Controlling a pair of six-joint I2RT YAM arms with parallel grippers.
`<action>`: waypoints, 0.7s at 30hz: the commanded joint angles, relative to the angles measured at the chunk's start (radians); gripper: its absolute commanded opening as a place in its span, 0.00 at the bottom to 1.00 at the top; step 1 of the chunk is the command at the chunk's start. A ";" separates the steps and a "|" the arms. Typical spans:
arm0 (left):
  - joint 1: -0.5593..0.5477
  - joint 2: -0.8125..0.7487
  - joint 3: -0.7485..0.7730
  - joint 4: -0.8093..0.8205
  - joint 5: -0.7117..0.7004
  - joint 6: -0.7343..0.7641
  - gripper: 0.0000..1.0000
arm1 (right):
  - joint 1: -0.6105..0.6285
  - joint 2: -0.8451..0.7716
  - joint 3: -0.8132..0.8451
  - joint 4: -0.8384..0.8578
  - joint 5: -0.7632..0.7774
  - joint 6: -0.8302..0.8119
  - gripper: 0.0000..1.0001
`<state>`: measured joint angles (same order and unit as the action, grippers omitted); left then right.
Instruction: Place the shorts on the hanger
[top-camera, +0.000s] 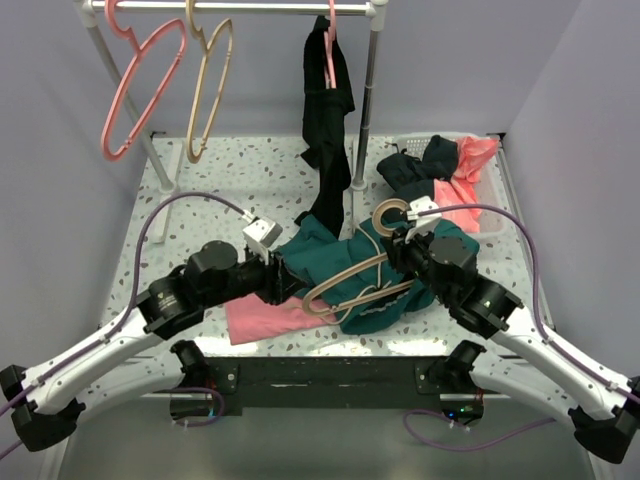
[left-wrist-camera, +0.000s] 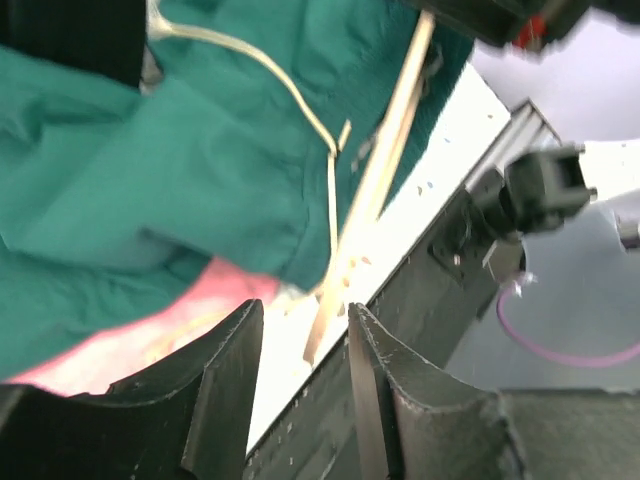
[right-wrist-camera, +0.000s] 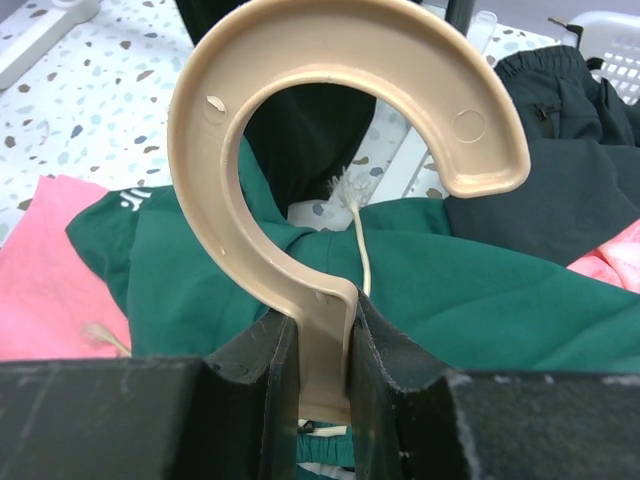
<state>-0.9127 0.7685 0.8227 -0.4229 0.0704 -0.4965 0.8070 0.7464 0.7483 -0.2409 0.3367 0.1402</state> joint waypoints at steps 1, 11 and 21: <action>-0.043 -0.087 -0.095 -0.039 0.057 -0.013 0.43 | 0.003 0.018 0.036 0.038 0.082 0.009 0.00; -0.467 -0.126 -0.362 0.143 -0.345 -0.322 0.41 | 0.003 0.048 0.065 0.025 0.166 0.068 0.00; -0.614 0.259 -0.392 0.599 -0.733 -0.350 0.51 | 0.003 0.048 0.079 0.011 0.171 0.087 0.00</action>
<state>-1.5173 0.9092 0.4252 -0.1146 -0.4644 -0.8257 0.8070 0.8104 0.7708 -0.2516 0.4587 0.2161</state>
